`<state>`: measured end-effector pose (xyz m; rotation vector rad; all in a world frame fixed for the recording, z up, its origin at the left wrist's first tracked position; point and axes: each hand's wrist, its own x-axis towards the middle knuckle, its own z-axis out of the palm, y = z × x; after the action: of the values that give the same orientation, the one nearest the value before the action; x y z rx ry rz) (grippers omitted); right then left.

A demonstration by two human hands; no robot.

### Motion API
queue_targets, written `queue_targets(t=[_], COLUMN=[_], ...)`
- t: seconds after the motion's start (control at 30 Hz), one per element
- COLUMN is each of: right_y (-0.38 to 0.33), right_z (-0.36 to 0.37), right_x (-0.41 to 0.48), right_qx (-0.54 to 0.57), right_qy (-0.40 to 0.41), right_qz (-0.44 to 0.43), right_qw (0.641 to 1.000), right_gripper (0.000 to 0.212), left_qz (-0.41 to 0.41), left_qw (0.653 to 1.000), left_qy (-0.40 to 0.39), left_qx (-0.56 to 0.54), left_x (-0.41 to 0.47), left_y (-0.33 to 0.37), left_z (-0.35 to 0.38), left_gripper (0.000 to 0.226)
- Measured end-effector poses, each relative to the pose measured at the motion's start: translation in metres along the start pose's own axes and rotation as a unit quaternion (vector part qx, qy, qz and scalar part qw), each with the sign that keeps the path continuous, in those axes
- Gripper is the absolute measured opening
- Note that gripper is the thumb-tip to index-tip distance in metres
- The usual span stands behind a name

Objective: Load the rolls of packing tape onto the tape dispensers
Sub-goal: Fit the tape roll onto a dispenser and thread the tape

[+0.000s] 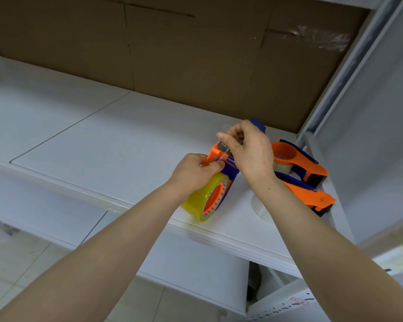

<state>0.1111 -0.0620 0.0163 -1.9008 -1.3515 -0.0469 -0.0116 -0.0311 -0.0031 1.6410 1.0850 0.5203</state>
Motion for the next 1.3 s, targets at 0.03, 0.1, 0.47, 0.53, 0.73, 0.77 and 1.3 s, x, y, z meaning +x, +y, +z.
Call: queue_targets(t=[0.03, 0.1, 0.47, 0.53, 0.73, 0.77, 1.3], right_y=[0.0, 0.0, 0.006, 0.008, 0.013, 0.013, 0.023], right_z=[0.0, -0.001, -0.005, -0.004, -0.001, -0.001, -0.019], right_x=[-0.001, -0.002, -0.007, -0.007, -0.006, -0.008, 0.0], right_qx=[0.006, 0.024, 0.053, 0.049, 0.019, 0.003, -0.084], right_qy=[0.003, 0.013, 0.048, 0.06, 0.088, 0.098, 0.001], right_qz=[0.002, 0.003, 0.015, 0.01, -0.025, -0.036, -0.077], right_qw=[1.0, 1.0, 0.997, 0.997, 0.996, 0.995, 0.993], right_gripper=[0.023, 0.024, 0.025, 0.025, 0.025, 0.025, 0.027], left_qz=[-0.006, -0.014, -0.061, -0.063, -0.017, -0.007, 0.018], left_qw=[1.0, 1.0, 0.995, 0.991, 0.993, 0.994, 0.995], left_qy=[-0.005, -0.011, -0.067, -0.087, -0.034, -0.022, 0.071], left_qx=[-0.005, -0.004, -0.029, -0.074, -0.115, -0.109, -0.067], left_x=[0.0, -0.001, -0.002, -0.005, -0.013, -0.012, 0.0], left_y=[0.0, 0.002, 0.007, 0.005, 0.003, 0.003, -0.004], left_z=[-0.001, -0.002, 0.002, 0.0, 0.009, 0.012, 0.022], left_gripper=[0.025, 0.027, 0.037, 0.027, 0.007, 0.007, 0.018])
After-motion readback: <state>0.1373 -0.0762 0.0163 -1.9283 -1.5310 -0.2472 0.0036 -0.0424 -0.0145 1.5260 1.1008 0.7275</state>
